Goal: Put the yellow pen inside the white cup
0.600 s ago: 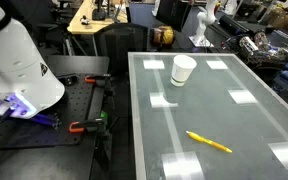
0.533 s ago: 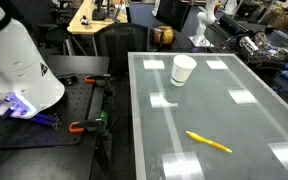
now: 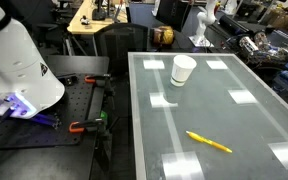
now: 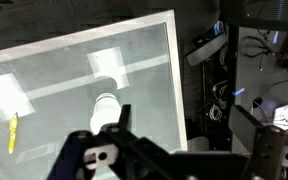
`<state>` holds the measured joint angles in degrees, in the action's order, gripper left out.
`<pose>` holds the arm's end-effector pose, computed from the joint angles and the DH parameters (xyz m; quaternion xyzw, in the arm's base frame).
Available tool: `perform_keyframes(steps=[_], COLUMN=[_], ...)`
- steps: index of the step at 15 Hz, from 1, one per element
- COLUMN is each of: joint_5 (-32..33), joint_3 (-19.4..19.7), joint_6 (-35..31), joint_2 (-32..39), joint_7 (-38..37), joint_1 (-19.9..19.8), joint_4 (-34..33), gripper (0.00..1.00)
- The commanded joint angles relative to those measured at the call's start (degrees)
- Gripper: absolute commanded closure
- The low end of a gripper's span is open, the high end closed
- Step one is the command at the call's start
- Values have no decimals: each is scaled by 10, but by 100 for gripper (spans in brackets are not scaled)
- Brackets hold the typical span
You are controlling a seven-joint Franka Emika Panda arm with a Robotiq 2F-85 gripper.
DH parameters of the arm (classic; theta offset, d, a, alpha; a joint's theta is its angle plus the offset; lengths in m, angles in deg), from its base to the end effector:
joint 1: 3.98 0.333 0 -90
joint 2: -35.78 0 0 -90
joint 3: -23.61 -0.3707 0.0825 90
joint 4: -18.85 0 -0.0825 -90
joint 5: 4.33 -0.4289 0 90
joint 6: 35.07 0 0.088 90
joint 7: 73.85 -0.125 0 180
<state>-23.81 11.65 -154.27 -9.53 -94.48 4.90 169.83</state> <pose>0.3172 0.1501 0.5096 -0.9862 0.0853 -0.0819 0.1162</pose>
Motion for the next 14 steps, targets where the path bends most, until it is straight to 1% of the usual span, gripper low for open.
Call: perform_keyframes(steps=[1, 4, 7, 10, 14], joint_5=[16, 50, 99, 139, 174], joint_3=[-4, 10, 34, 71, 120], joint_6=[-14, -11, -9, -12, -17], joint_2=[-3, -6, -2, 16, 53], joint_7=[-8, -2, 9, 34, 99], joint_1=[-22, -53, -94, -128, -149], joint_4=[-9, -22, -39, -56, -73], gripper=[0, 0, 0, 0, 0])
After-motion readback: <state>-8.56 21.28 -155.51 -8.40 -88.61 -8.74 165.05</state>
